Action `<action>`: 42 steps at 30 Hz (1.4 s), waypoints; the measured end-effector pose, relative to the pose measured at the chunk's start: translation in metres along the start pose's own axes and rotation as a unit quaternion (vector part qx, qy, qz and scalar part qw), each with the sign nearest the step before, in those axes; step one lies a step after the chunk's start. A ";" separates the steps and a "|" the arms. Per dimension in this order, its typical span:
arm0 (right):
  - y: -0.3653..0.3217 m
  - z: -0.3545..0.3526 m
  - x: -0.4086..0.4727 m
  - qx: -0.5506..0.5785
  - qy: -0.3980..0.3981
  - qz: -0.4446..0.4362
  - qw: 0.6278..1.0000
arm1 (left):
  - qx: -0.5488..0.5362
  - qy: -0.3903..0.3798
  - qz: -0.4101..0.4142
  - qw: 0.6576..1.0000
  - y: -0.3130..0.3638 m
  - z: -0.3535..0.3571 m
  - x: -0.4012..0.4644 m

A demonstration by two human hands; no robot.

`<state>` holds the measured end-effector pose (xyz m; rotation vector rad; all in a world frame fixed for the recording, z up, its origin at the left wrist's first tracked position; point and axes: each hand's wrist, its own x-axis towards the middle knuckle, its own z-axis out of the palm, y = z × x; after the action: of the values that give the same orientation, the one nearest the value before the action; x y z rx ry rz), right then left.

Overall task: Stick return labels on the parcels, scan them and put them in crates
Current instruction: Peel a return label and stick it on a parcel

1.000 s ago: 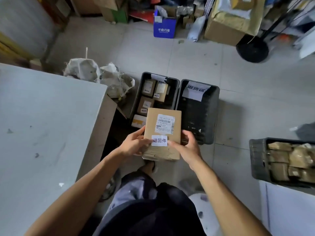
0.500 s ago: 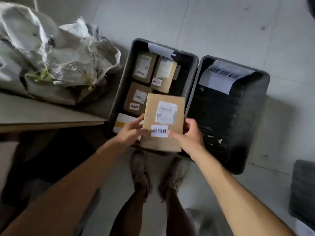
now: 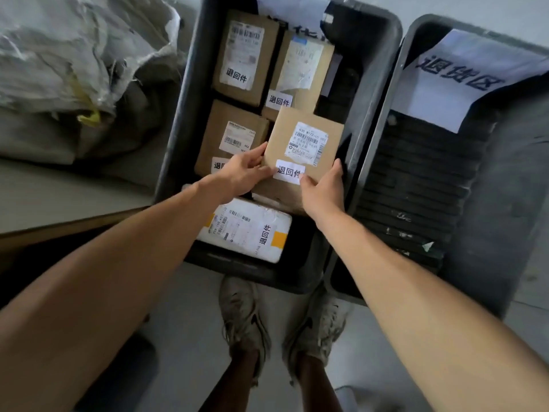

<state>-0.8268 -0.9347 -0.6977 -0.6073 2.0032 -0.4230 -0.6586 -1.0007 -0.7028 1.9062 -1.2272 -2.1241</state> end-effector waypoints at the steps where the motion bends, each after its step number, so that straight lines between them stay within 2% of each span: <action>1: 0.004 0.002 0.005 -0.005 0.000 0.005 1.000 | 0.012 0.001 0.006 1.000 -0.001 0.002 0.004; 3: 0.012 0.007 0.007 -0.022 -0.012 0.012 1.000 | 0.047 0.008 0.012 0.999 -0.003 0.006 0.007; 9: 0.029 0.030 0.013 -0.104 -0.068 0.006 0.992 | 0.162 0.108 0.031 0.980 -0.032 0.002 0.019; 13: 0.030 0.027 0.011 -0.150 -0.093 0.014 0.984 | 0.246 0.172 0.035 0.953 -0.028 0.011 0.016; 16: 0.015 0.005 -0.011 -0.173 -0.115 0.015 0.978 | 0.250 0.189 0.010 0.949 -0.014 0.018 -0.008; 20: -0.038 -0.062 -0.091 -0.159 -0.145 0.027 0.976 | 0.276 0.118 -0.038 0.953 0.031 0.024 -0.097; 23: -0.087 -0.137 -0.181 -0.201 -0.164 0.014 0.966 | 0.300 0.063 -0.064 0.950 0.090 0.031 -0.206; 27: -0.156 -0.239 -0.312 -0.282 -0.160 -0.024 0.946 | 0.323 0.049 -0.024 0.945 0.178 0.032 -0.364; 29: -0.188 -0.284 -0.365 -0.324 -0.156 -0.061 0.931 | 0.352 0.068 0.015 0.933 0.219 0.029 -0.436; 31: -0.213 -0.318 -0.408 -0.400 -0.138 -0.116 0.899 | 0.409 0.121 0.056 0.903 0.252 0.025 -0.502; 32: -0.224 -0.329 -0.424 -0.464 -0.119 -0.156 0.864 | 0.442 0.156 0.076 0.880 0.263 0.022 -0.532; 35: -0.256 -0.339 -0.454 -0.662 -0.032 -0.287 0.692 | 0.539 0.280 0.117 0.785 0.274 0.006 -0.608; 36: -0.268 -0.335 -0.462 -0.694 -0.011 -0.317 0.646 | 0.566 0.316 0.109 0.754 0.270 0.000 -0.630; 37: -0.278 -0.329 -0.472 -0.713 0.000 -0.340 0.613 | 0.576 0.342 0.088 0.737 0.262 -0.006 -0.651; 38: -0.287 -0.321 -0.486 -0.723 0.006 -0.359 0.591 | 0.571 0.363 0.064 0.733 0.251 -0.009 -0.674; 41: -0.313 -0.287 -0.539 -0.704 -0.001 -0.429 0.566 | 0.536 0.415 -0.007 0.735 0.207 -0.020 -0.746; 42: -0.322 -0.272 -0.559 -0.698 -0.003 -0.461 0.547 | 0.523 0.434 -0.032 0.733 0.189 -0.025 -0.768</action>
<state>-0.7583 -0.8625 -0.0046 -2.6582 1.4170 0.8013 -0.5347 -0.7527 0.0385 2.6906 -2.1721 -0.0987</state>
